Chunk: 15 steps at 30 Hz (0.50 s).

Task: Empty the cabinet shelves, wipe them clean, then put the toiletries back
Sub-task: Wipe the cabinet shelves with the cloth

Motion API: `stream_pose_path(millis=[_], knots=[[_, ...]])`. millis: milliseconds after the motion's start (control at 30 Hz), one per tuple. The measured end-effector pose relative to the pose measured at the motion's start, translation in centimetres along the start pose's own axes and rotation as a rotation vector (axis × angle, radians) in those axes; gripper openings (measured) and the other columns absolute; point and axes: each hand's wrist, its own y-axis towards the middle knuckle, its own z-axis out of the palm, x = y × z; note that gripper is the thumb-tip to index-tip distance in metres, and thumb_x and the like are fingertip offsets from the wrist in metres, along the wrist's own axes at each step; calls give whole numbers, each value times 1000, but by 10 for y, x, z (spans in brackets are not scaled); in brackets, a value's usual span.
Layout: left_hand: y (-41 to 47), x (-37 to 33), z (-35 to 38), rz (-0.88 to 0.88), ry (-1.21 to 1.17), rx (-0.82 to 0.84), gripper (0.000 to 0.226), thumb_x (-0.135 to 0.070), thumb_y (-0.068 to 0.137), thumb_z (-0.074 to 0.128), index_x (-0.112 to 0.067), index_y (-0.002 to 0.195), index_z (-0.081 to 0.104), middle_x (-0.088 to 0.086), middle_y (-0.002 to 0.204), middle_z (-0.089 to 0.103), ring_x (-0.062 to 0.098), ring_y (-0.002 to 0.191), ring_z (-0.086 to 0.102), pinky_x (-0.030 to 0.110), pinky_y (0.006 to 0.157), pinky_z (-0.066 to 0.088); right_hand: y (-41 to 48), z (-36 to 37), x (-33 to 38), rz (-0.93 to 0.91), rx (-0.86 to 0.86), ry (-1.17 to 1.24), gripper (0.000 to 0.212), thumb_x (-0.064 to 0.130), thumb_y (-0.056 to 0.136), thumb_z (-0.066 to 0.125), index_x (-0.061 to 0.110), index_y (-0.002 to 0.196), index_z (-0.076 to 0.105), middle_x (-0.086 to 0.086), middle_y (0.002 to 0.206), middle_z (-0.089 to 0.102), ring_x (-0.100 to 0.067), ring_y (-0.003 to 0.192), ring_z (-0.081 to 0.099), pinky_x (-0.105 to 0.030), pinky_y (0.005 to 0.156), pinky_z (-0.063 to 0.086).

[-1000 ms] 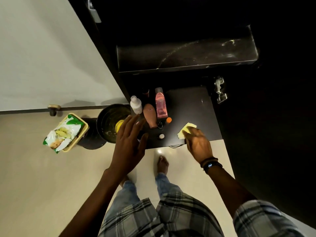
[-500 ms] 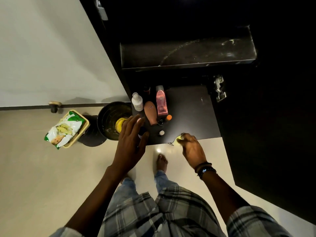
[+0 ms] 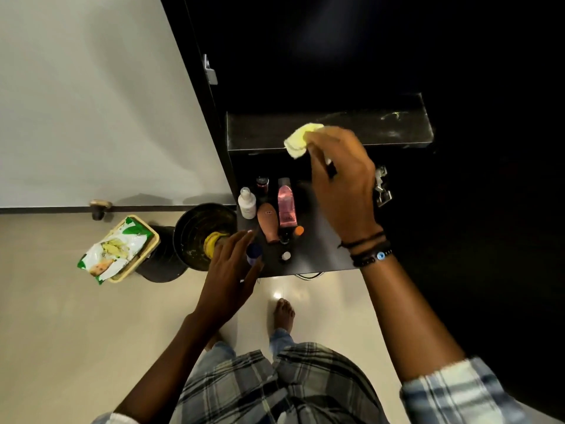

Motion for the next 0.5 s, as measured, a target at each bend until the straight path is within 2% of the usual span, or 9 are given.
stream_pose_path(millis=[133,233,333,433,500], knots=[[-5,4,3,-3,-13,1,65,-43,87,54,-12,142,37,6,142,42,23,127,41,30,99,38,26,25,-17,56,12,-28,11,1,86,62,0,92,71,-12,99,66,-21,92,64,-31,82,53],[-9,9,7,-22,-34,1,66,-31,86,64,-13,142,36,5,140,44,20,126,42,24,97,35,22,30,-23,89,73,-53,18,6,89,61,2,103,71,-13,112,65,-22,104,62,-33,91,52],[-11,11,8,-42,-47,-3,65,-30,85,66,-16,142,36,4,138,45,19,123,44,23,95,37,6,22,-19,101,-13,-41,20,8,91,61,1,108,69,-16,120,59,-21,113,58,-24,96,48],[-11,10,9,-56,-67,-8,65,-30,85,67,-16,141,37,3,136,47,16,120,45,22,92,36,-33,12,-13,108,-60,-28,19,6,91,60,1,108,68,-15,109,60,-21,103,58,-22,89,48],[-10,11,10,-61,-71,-7,65,-31,85,67,-17,141,37,2,136,47,16,119,45,21,91,37,-73,13,-13,149,65,10,21,1,88,60,3,107,67,-14,105,59,-15,97,58,-18,85,47]])
